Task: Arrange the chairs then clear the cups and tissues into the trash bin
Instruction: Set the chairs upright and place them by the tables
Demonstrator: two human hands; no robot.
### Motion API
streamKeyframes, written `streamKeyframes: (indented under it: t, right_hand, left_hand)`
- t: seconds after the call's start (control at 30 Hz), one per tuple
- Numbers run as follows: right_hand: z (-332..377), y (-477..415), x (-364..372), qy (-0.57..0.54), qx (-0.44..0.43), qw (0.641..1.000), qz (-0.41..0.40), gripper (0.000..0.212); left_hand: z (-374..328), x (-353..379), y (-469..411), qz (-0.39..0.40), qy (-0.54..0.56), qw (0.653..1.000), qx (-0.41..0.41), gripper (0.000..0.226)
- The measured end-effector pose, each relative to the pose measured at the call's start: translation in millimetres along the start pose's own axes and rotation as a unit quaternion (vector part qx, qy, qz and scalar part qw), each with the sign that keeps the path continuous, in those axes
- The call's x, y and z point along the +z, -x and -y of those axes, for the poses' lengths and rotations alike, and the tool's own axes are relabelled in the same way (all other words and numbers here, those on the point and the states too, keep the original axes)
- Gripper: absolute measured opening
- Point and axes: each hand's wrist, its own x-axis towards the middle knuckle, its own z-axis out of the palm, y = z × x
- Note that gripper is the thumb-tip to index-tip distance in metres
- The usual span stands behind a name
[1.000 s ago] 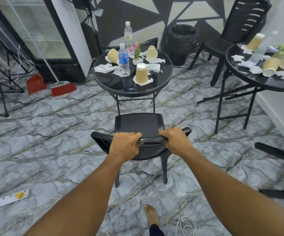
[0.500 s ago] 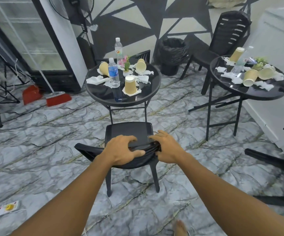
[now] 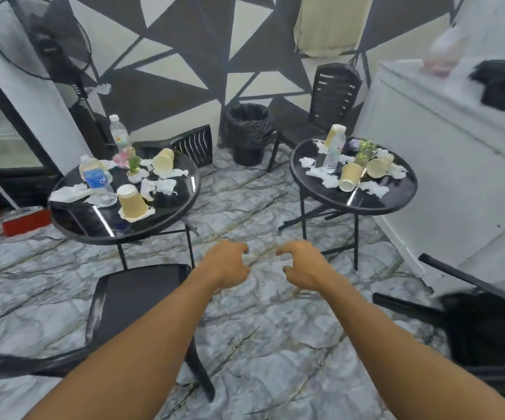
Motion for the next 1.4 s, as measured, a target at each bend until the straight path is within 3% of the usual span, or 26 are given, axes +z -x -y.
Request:
streamKeyframes:
  t: [0.2, 0.57, 1.07, 1.4]
  right_hand:
    - [-51.0, -57.9, -43.4, -0.023, 0.006, 1.0, 0.009, 0.046]
    - [-48.9, -262.7, -87.5, -0.003, -0.028, 0.998, 0.052, 0.053]
    - [-60.0, -630.1, -150.1, -0.005, -0.072, 0.993, 0.092, 0.052]
    - [-21.9, -909.2, -192.3, 0.009, -0.157, 0.976, 0.152, 0.051]
  left_hand:
    - [-41.2, -23.9, -74.7, -0.026, -0.011, 1.0, 0.008, 0.053]
    - [-7.8, -76.4, -250.4, -0.085, 0.01, 0.996, -0.037, 0.046]
    - [108.2, -214.3, -548.0, -0.094, 0.04, 0.99, -0.094, 0.056]
    - [207.8, -310.7, -738.0, -0.133, 0.059, 0.967, -0.208, 0.047]
